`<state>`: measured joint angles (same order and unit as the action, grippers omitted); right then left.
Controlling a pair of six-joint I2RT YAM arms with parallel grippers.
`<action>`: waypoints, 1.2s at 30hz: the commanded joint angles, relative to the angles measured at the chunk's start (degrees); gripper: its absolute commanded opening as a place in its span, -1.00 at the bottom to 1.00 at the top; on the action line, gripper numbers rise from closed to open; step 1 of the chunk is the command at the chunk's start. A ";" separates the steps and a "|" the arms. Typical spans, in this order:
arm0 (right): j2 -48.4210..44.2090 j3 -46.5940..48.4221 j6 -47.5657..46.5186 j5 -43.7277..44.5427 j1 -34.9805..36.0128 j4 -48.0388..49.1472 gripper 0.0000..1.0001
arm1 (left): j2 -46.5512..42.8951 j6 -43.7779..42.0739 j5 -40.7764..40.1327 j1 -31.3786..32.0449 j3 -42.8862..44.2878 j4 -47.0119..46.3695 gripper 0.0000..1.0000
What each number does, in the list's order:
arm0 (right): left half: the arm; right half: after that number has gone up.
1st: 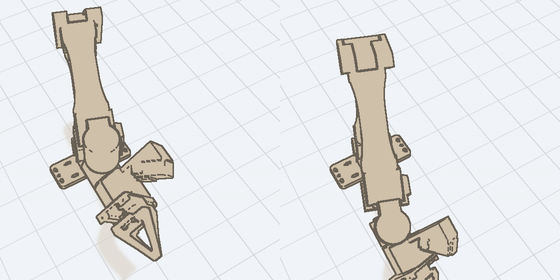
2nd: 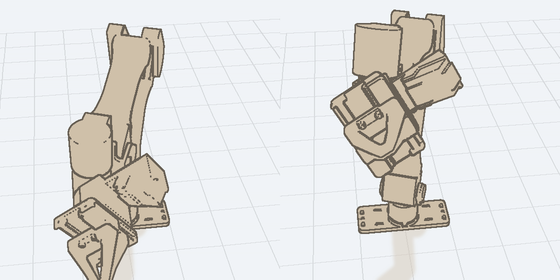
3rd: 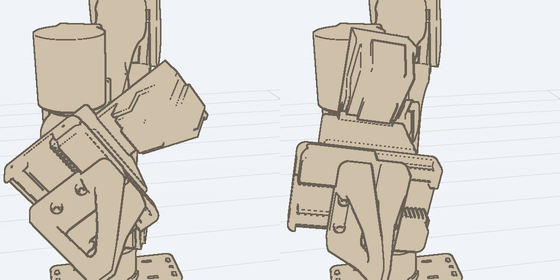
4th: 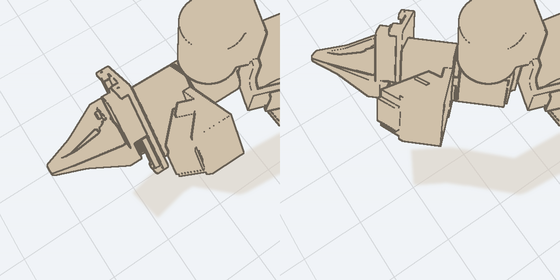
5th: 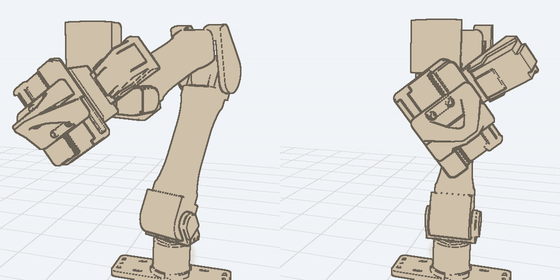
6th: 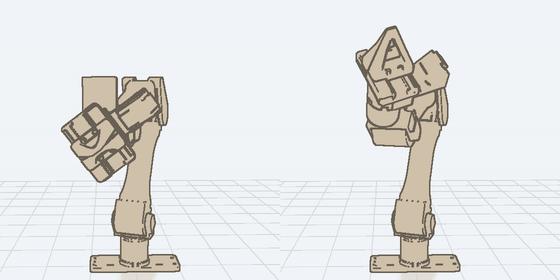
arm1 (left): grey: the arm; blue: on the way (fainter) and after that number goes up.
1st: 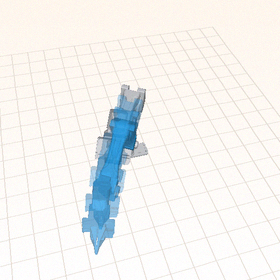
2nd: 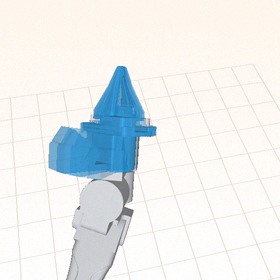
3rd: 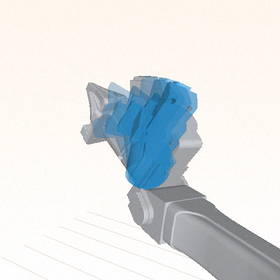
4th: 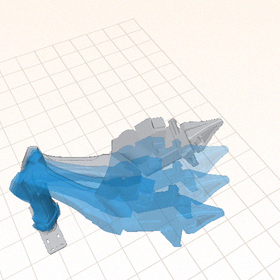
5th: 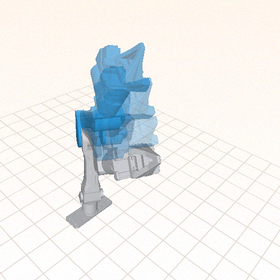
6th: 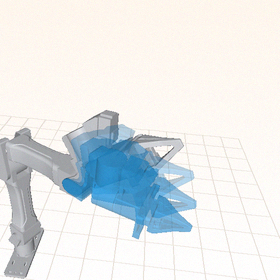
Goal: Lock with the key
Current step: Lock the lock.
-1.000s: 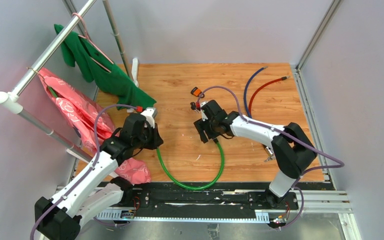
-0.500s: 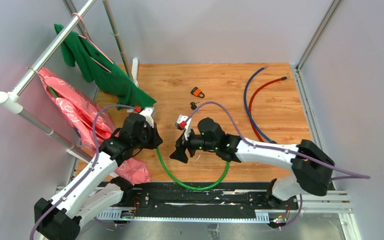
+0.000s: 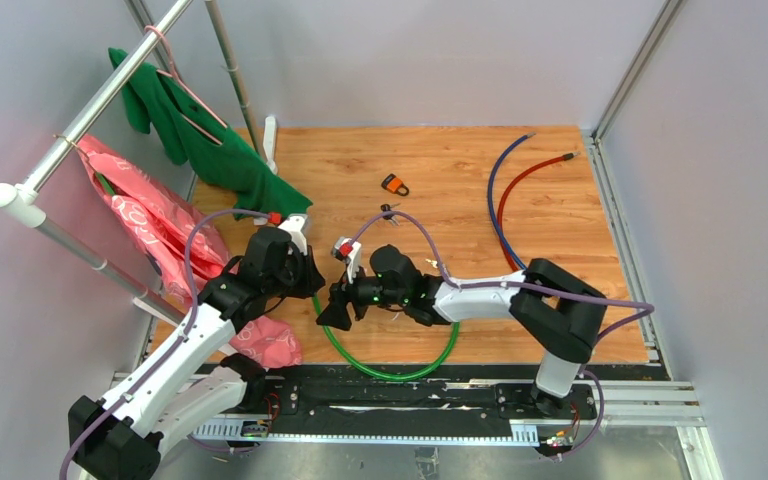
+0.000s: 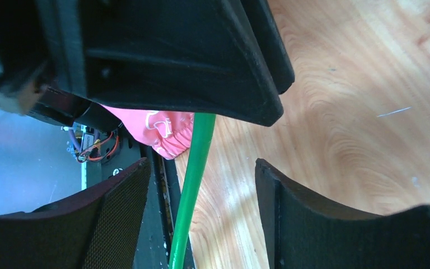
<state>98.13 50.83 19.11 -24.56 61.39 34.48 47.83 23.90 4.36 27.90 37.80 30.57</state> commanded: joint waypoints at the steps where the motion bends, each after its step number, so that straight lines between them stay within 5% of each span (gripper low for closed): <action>1: 3.57 0.93 7.42 -1.62 1.10 7.91 0.37 | -1.11 0.92 -0.33 0.40 1.33 -1.59 -1.00; 13: 7.78 0.36 12.67 -5.93 1.22 15.81 -0.99 | -1.77 0.26 -0.08 0.32 1.40 -2.75 -1.00; 15: 7.08 -0.19 12.66 -6.54 0.49 17.60 -1.00 | -1.88 -0.54 0.71 0.31 1.33 -2.97 -0.81; 19: 4.84 -2.49 13.75 -7.01 -2.48 22.08 -1.00 | -3.40 -3.41 1.01 -1.83 1.45 -1.68 0.33; 21: 3.80 -3.83 13.78 -7.51 -3.81 25.12 -1.00 | -4.84 -5.05 8.12 -5.40 0.85 -2.30 0.45; 26: 3.30 -6.96 16.16 -9.15 -6.19 37.94 -1.00 | -8.93 -7.30 24.35 -11.69 -1.79 -6.90 0.50; 30: 2.72 -7.80 16.37 -8.70 -6.35 39.05 -1.00 | -10.82 -10.16 34.62 -13.31 -3.42 -11.49 0.40; 36: 2.18 -8.62 15.88 -8.80 -6.28 40.27 -1.00 | -10.15 -14.07 35.19 -13.31 -5.48 -15.41 0.09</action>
<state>102.69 42.92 35.16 -32.12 55.22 69.54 36.97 13.58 34.65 14.96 33.34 19.70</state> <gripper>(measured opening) 0.043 0.605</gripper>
